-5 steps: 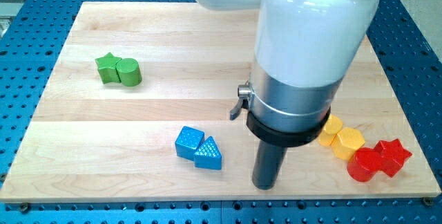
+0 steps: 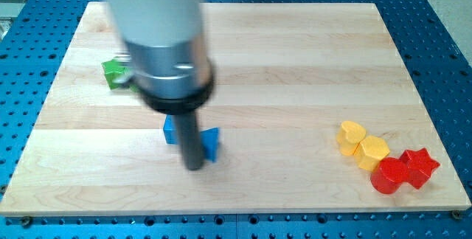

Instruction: Place the blue cube below the green star

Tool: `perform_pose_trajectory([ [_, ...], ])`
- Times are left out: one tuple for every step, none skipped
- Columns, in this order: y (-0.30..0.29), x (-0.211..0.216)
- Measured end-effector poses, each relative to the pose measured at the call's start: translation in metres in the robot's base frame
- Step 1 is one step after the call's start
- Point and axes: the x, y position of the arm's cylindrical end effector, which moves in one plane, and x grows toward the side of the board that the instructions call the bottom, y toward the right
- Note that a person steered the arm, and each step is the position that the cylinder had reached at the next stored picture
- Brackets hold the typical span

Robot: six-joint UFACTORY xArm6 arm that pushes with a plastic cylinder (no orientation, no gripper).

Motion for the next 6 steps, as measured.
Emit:
perform_pose_trajectory([
  [0.014,-0.033],
  [-0.063,-0.06],
  [-0.143,-0.06],
  [-0.113,-0.017],
  [-0.163,0.0],
  [-0.194,-0.021],
])
